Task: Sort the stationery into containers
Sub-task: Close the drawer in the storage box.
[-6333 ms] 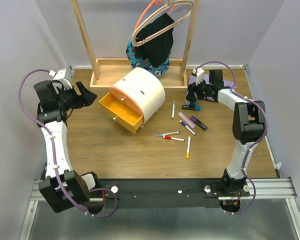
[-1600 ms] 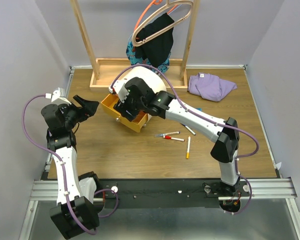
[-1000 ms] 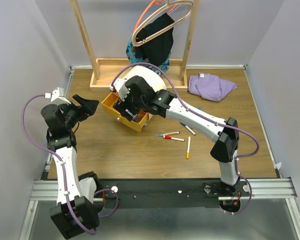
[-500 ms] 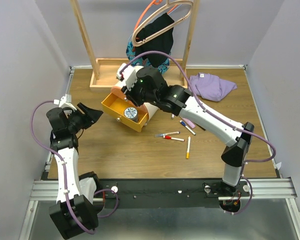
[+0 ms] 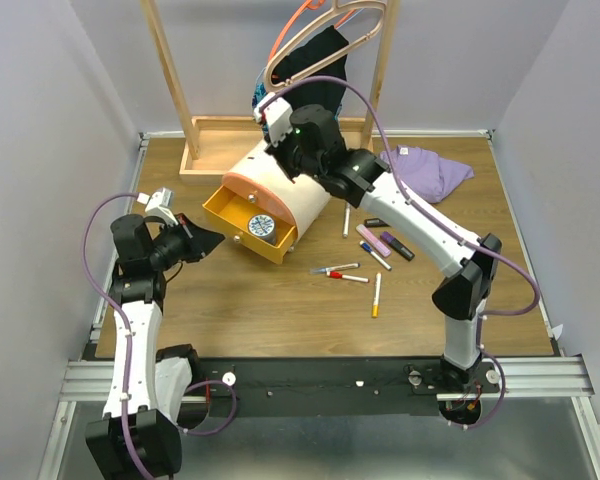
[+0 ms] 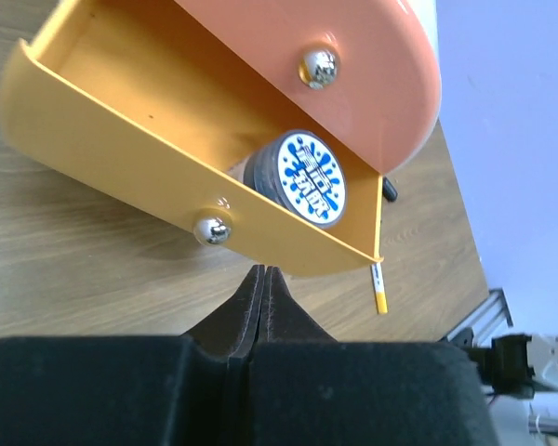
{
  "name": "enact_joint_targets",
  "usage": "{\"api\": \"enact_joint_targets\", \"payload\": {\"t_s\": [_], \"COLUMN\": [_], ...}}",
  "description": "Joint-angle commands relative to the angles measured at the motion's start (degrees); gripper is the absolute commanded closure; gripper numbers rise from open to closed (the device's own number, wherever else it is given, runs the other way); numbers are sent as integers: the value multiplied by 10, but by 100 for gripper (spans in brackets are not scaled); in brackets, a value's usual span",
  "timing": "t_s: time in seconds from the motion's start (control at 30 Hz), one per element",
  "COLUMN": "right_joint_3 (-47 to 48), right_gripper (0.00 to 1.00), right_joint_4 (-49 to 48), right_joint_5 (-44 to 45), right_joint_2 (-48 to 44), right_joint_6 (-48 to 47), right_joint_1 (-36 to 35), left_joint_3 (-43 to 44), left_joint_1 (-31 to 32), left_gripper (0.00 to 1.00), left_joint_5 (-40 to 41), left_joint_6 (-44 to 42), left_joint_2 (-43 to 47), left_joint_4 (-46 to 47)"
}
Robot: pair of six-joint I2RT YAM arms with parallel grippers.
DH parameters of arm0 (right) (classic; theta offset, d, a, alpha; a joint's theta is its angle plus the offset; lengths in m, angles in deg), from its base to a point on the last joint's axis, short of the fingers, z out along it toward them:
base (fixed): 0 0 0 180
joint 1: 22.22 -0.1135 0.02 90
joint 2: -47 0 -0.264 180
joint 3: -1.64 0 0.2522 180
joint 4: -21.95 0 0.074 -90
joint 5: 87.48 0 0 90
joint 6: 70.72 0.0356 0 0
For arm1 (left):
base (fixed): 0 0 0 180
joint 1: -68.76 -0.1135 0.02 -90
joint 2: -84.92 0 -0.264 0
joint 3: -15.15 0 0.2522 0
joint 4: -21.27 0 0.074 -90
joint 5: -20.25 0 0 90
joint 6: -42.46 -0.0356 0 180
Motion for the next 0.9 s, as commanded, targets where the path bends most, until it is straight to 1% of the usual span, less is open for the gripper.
{"api": "enact_joint_targets", "payload": {"t_s": [0.0,0.13,0.3,0.5,0.67,0.87], "right_joint_3": [54,65,66,73,82,69], "right_gripper": [99,99,99,99,99,99], "right_joint_4": [-10,-20,-3,3,11,20], "right_joint_5": [-14,-29,-63,-72,-80,-82], "right_joint_2": [46,61,78,101,121,130], "right_joint_6": [8,-5,3,12,16,22], "right_joint_1": [52,63,62,63,63,64], "left_joint_3": [-5,-9,-8,6,17,31], "left_joint_1": [18,28,42,54,76,90], "left_gripper": [100,100,100,100,100,100], "left_joint_5": [-29,-29,-34,-38,-43,-46], "left_joint_6": [-38,-36,-17,-12,-6,-1], "left_joint_2": [-12,-34,-70,-109,-137,-169], "left_joint_4": [-15,2,42,60,70,90]}}
